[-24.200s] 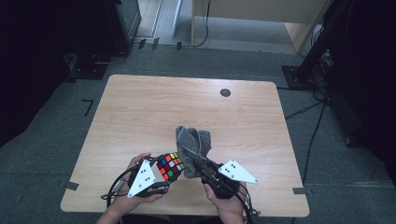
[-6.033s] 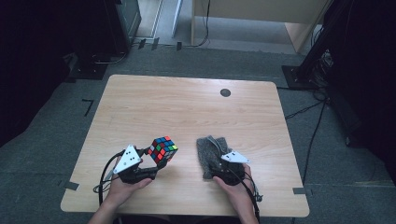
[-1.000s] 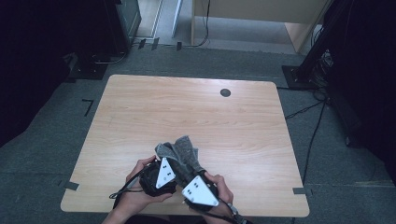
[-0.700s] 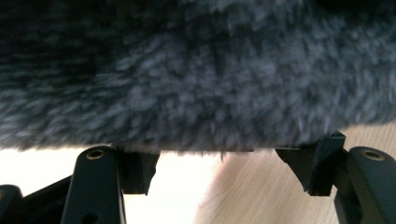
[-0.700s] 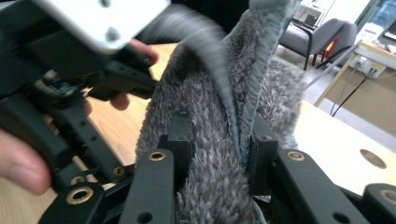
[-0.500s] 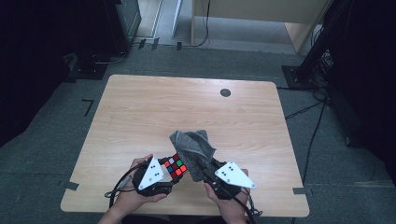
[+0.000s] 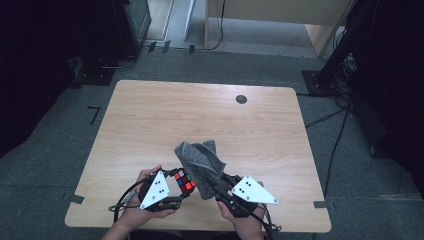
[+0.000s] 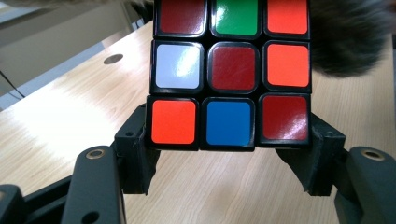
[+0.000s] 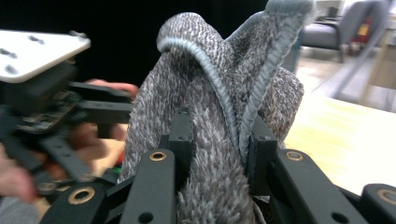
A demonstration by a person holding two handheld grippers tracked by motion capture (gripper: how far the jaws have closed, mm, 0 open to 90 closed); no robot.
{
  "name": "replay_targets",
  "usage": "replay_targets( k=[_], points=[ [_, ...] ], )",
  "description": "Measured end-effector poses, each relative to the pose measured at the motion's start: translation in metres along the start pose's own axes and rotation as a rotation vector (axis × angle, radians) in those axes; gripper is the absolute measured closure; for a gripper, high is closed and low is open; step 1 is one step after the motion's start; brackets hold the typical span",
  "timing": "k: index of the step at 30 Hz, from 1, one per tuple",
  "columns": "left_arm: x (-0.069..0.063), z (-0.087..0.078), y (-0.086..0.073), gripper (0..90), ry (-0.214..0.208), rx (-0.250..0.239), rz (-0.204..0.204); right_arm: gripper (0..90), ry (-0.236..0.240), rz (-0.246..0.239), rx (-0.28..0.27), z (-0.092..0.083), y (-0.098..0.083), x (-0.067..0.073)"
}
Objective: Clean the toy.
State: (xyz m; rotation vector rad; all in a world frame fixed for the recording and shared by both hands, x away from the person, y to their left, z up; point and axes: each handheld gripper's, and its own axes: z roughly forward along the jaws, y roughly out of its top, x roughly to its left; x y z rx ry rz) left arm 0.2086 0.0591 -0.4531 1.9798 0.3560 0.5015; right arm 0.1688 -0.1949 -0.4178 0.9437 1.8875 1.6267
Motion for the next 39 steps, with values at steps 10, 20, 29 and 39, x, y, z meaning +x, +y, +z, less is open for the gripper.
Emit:
replay_targets(
  k=[10, 20, 29, 39],
  points=[
    [0.002, -0.004, 0.004, 34.5, -0.034, -0.033, -0.018, 70.9, -0.073, 0.003, 0.083, 0.007, -0.01, -0.006],
    [0.002, -0.009, 0.004, 34.3, -0.053, -0.062, -0.02, 70.8, -0.037, 0.045, 0.096, 0.008, -0.003, -0.004],
    [0.001, -0.004, 0.002, 34.3, -0.03, -0.012, 0.004, 70.4, 0.003, 0.019, 0.077, 0.007, 0.001, 0.007],
    [0.0, -0.001, -0.001, 34.3, -0.013, 0.009, 0.017, 70.9, 0.013, 0.069, 0.086, 0.009, -0.005, 0.003]
  ],
)
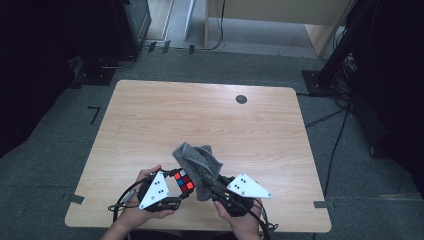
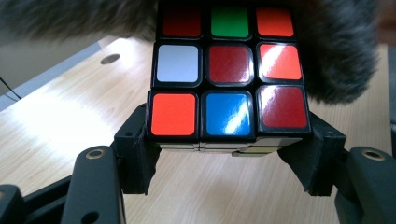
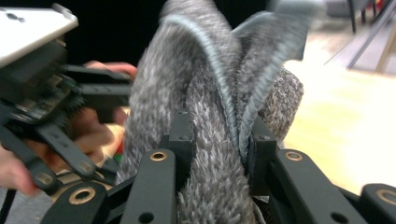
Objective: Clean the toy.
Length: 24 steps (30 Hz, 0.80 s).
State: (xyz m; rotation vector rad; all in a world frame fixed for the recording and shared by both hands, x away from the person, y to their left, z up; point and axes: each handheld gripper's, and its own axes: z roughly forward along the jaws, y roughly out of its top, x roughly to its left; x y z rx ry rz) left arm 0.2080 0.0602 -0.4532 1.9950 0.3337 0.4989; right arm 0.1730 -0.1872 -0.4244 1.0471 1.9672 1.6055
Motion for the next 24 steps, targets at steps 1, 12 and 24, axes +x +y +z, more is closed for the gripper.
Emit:
replay_targets(
  k=[1, 12, 24],
  points=[
    [0.0, -0.001, 0.001, 34.3, -0.002, -0.012, -0.009, 70.9, -0.01, -0.023, -0.003, 0.0, 0.002, 0.003],
    [0.0, -0.001, 0.003, 34.3, 0.009, 0.0, -0.009, 71.0, -0.025, -0.048, -0.001, -0.003, 0.003, 0.003],
    [0.003, 0.023, 0.003, 34.3, 0.175, 0.277, -0.059, 70.5, -0.086, -0.279, 0.116, 0.017, -0.009, 0.026]
  ],
)
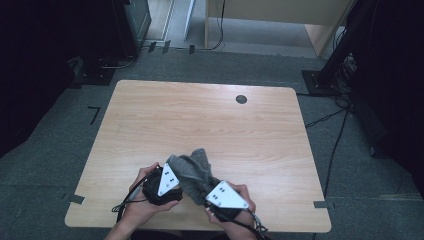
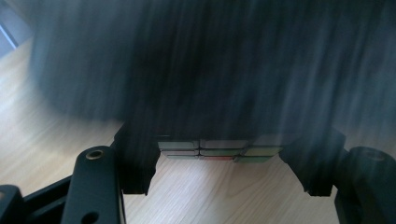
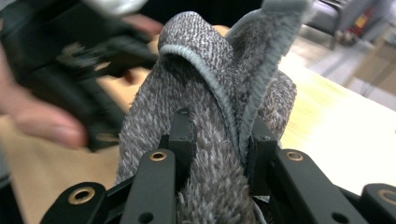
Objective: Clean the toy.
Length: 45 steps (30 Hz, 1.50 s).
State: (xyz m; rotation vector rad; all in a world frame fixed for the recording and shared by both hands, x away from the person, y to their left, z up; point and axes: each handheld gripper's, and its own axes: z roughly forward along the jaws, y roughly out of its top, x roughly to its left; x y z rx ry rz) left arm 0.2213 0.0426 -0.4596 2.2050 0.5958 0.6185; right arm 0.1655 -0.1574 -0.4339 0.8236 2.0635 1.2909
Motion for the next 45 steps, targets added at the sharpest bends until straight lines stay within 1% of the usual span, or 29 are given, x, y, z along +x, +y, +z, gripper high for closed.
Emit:
replay_targets(
  k=[2, 4, 6, 8, 9, 10, 11, 12, 13, 14, 15, 17, 19, 20, 22, 23, 25, 26, 27, 28, 30, 33, 34, 36, 37, 39, 41, 43, 45],
  points=[
    [-0.011, -0.001, 0.004, 34.4, 0.007, 0.0, 0.058, 70.5, 0.022, -0.069, 0.015, 0.007, -0.001, 0.016],
    [-0.015, -0.001, 0.005, 34.4, 0.031, 0.004, 0.087, 70.4, 0.01, -0.094, 0.024, 0.009, -0.001, 0.019],
    [-0.012, -0.004, 0.005, 34.5, 0.013, -0.009, 0.073, 70.3, -0.036, -0.061, 0.024, 0.007, -0.001, 0.011],
    [-0.01, -0.006, 0.005, 34.4, 0.016, -0.019, 0.062, 70.3, -0.107, 0.009, 0.021, 0.003, 0.0, -0.003],
    [-0.01, -0.006, 0.006, 34.4, 0.019, -0.021, 0.066, 70.5, -0.126, 0.033, 0.023, 0.001, -0.001, -0.008],
    [-0.013, -0.006, 0.007, 34.4, 0.025, -0.026, 0.075, 70.4, -0.121, 0.045, 0.018, -0.001, 0.0, -0.009],
    [-0.016, -0.005, 0.008, 34.4, 0.029, -0.028, 0.088, 70.4, -0.094, 0.029, 0.005, -0.002, 0.001, -0.005],
    [-0.021, -0.005, 0.009, 34.4, 0.029, -0.026, 0.116, 70.4, -0.058, 0.002, -0.007, -0.002, 0.002, 0.002],
    [-0.025, -0.005, 0.01, 34.4, 0.021, -0.029, 0.149, 70.4, -0.016, -0.06, -0.012, -0.001, 0.005, 0.014],
    [-0.029, -0.006, 0.01, 34.4, 0.006, -0.044, 0.176, 70.3, 0.001, -0.107, -0.003, 0.001, 0.006, 0.022],
    [-0.03, -0.007, 0.009, 34.4, -0.004, -0.055, 0.189, 70.3, 0.012, -0.123, 0.0, 0.001, 0.008, 0.026],
    [-0.028, -0.009, 0.01, 34.4, -0.013, -0.068, 0.175, 70.5, 0.025, -0.08, -0.009, -0.001, 0.011, 0.02],
    [-0.024, -0.01, 0.009, 34.4, -0.005, -0.074, 0.162, 70.7, -0.048, -0.029, -0.009, -0.005, 0.012, 0.006],
    [-0.023, -0.01, 0.009, 34.4, -0.006, -0.075, 0.154, 70.7, -0.095, 0.013, 0.005, -0.007, 0.011, -0.003],
    [-0.025, -0.009, 0.009, 34.4, -0.005, -0.068, 0.162, 70.8, -0.092, 0.072, 0.009, -0.008, 0.009, -0.009],
    [-0.026, -0.008, 0.01, 34.4, -0.005, -0.07, 0.167, 70.7, -0.085, 0.062, 0.006, -0.008, 0.008, -0.005],
    [-0.03, -0.008, 0.01, 34.4, -0.006, -0.07, 0.181, 70.5, -0.046, 0.005, -0.006, -0.005, 0.01, 0.007],
    [-0.031, -0.009, 0.011, 34.4, -0.007, -0.073, 0.193, 70.5, -0.01, -0.015, -0.009, -0.004, 0.011, 0.014],
    [-0.033, -0.01, 0.01, 34.4, -0.013, -0.09, 0.203, 70.5, 0.038, -0.008, -0.008, -0.002, 0.013, 0.018],
    [-0.033, -0.01, 0.01, 34.4, -0.014, -0.096, 0.206, 70.5, 0.048, 0.009, -0.003, -0.003, 0.015, 0.019],
    [-0.03, -0.012, 0.009, 34.4, -0.018, -0.106, 0.199, 70.5, 0.032, 0.028, -0.008, -0.004, 0.015, 0.011],
    [-0.028, -0.011, 0.009, 34.5, -0.019, -0.1, 0.194, 70.8, -0.065, 0.115, 0.01, -0.008, 0.012, -0.009],
    [-0.028, -0.011, 0.009, 34.5, -0.02, -0.101, 0.193, 70.9, -0.065, 0.137, 0.007, -0.009, 0.01, -0.012],
    [-0.029, -0.01, 0.009, 34.5, -0.025, -0.104, 0.19, 70.8, -0.048, 0.112, -0.008, -0.009, 0.01, -0.006],
    [-0.03, -0.01, 0.01, 34.5, -0.026, -0.104, 0.191, 70.5, -0.019, 0.07, -0.017, -0.008, 0.011, 0.003],
    [-0.031, -0.011, 0.009, 34.5, -0.03, -0.105, 0.202, 70.4, 0.031, 0.027, -0.019, -0.005, 0.012, 0.013],
    [-0.03, -0.011, 0.008, 34.5, -0.032, -0.111, 0.198, 70.5, 0.033, 0.023, -0.016, -0.003, 0.012, 0.014],
    [-0.027, -0.012, 0.008, 34.5, -0.045, -0.117, 0.183, 70.5, 0.008, 0.074, -0.012, -0.005, 0.011, 0.001],
    [-0.024, -0.013, 0.008, 34.5, -0.052, -0.127, 0.165, 70.6, -0.045, 0.161, -0.009, -0.009, 0.008, -0.016]
  ],
)
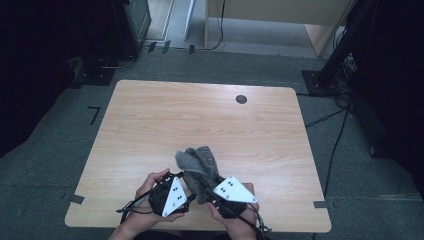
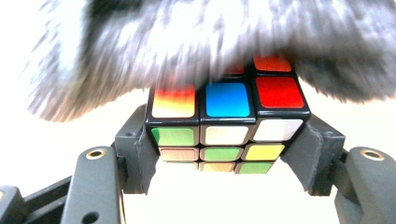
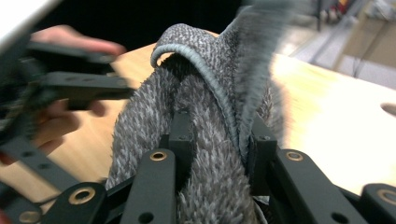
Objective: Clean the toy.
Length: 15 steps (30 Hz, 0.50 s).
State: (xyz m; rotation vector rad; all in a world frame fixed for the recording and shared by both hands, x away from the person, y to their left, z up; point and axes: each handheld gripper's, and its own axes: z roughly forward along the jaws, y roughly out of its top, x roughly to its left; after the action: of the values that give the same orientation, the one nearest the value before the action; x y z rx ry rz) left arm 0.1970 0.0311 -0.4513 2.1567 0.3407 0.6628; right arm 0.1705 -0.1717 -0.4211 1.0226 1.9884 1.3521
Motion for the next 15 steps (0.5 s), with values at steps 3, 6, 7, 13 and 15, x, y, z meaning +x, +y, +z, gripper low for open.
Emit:
replay_targets(
  k=[3, 6, 7, 13, 15],
  points=[
    [0.0, 0.0, 0.001, 34.5, -0.006, -0.013, -0.004, 70.6, -0.001, -0.011, -0.045, -0.006, 0.0, 0.004],
    [-0.001, -0.001, 0.002, 34.5, -0.006, -0.018, 0.005, 70.4, 0.026, -0.178, -0.044, -0.002, 0.002, 0.032],
    [-0.001, -0.001, 0.001, 34.5, -0.006, -0.016, 0.01, 70.5, 0.018, -0.206, -0.036, -0.001, 0.001, 0.037],
    [0.01, -0.014, -0.003, 34.4, -0.076, -0.142, -0.043, 71.3, -0.04, 0.049, -0.099, -0.015, 0.003, -0.011],
    [0.014, -0.02, -0.005, 34.4, -0.118, -0.221, -0.06, 71.3, 0.002, 0.121, -0.157, -0.023, 0.004, -0.024]
  ],
)
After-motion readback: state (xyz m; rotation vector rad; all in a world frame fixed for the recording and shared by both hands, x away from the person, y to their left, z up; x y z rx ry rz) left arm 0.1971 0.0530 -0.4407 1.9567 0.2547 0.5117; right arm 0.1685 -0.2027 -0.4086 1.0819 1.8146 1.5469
